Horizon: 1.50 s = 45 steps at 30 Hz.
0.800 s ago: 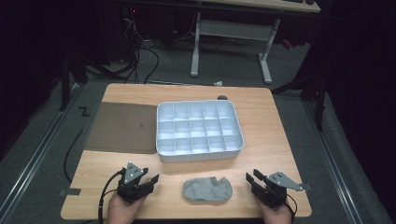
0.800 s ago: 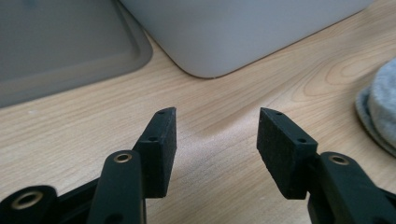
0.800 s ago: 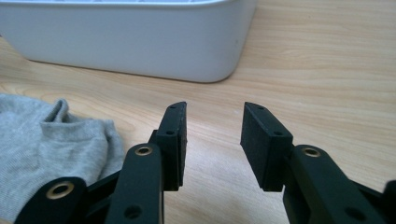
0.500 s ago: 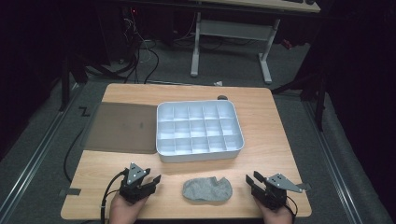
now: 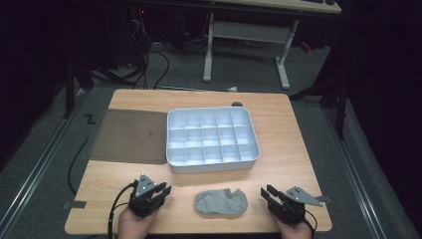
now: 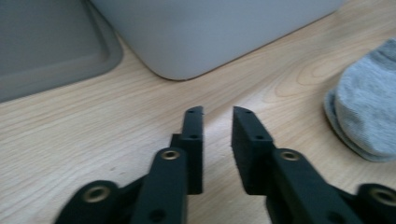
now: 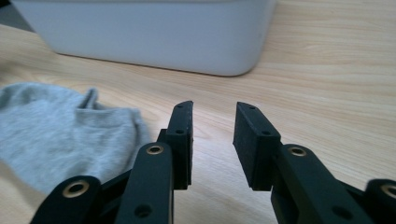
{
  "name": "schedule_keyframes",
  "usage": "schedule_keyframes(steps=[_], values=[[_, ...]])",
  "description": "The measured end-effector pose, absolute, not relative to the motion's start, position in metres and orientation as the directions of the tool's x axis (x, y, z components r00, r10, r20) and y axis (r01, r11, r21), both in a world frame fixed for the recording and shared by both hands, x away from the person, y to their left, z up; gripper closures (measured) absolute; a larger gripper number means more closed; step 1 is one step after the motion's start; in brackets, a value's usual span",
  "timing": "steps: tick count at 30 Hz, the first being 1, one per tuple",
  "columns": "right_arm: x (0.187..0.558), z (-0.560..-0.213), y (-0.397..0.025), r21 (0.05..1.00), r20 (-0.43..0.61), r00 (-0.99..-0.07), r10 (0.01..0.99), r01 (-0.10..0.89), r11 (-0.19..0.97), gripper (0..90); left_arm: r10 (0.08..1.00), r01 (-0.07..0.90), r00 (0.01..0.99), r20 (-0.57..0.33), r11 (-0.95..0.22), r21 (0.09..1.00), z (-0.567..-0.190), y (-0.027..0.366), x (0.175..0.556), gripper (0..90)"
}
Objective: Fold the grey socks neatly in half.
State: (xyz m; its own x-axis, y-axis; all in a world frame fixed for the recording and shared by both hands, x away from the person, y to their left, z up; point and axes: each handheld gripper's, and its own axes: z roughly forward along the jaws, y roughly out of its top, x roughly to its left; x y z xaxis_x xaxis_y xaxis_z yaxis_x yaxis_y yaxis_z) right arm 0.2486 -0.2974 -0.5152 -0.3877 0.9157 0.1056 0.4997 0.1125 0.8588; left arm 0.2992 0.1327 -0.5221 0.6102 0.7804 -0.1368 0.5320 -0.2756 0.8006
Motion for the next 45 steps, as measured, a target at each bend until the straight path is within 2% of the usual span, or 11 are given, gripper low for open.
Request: schedule_keyframes(steps=[5,9,17,22,25,33,38,45], values=[[0.243,-0.509,-0.290,0.864,0.095,-0.420,0.903,0.486,0.135,82.2,0.751,0.527,0.642,-0.153,-0.288,0.799,-0.520,0.118,0.295,85.2],[0.239,-0.508,-0.278,0.863,0.049,-0.455,0.889,0.468,0.191,90.0,0.705,0.491,0.696,-0.137,-0.328,0.807,-0.518,0.091,0.287,87.6],[0.239,-0.515,-0.246,0.840,0.009,-0.540,0.842,0.461,0.286,90.0,0.606,0.444,0.785,-0.131,-0.402,0.801,-0.520,0.038,0.276,85.3],[0.239,-0.518,-0.234,0.826,0.014,-0.562,0.827,0.472,0.307,89.8,0.585,0.428,0.802,-0.120,-0.425,0.798,-0.521,0.027,0.273,84.0],[0.240,-0.522,-0.226,0.810,0.012,-0.575,0.818,0.486,0.329,85.8,0.568,0.423,0.813,-0.127,-0.428,0.798,-0.522,0.018,0.271,82.3],[0.243,-0.530,-0.223,0.769,-0.012,-0.554,0.832,0.527,0.362,83.7,0.543,0.409,0.833,-0.105,-0.476,0.779,-0.531,0.009,0.269,71.9],[0.244,-0.530,-0.231,0.761,-0.009,-0.528,0.849,0.547,0.348,82.1,0.549,0.400,0.832,-0.078,-0.496,0.771,-0.532,0.013,0.269,72.8],[0.243,-0.531,-0.230,0.759,0.024,-0.537,0.843,0.559,0.335,82.5,0.564,0.406,0.822,-0.070,-0.497,0.767,-0.532,0.026,0.270,73.1]])
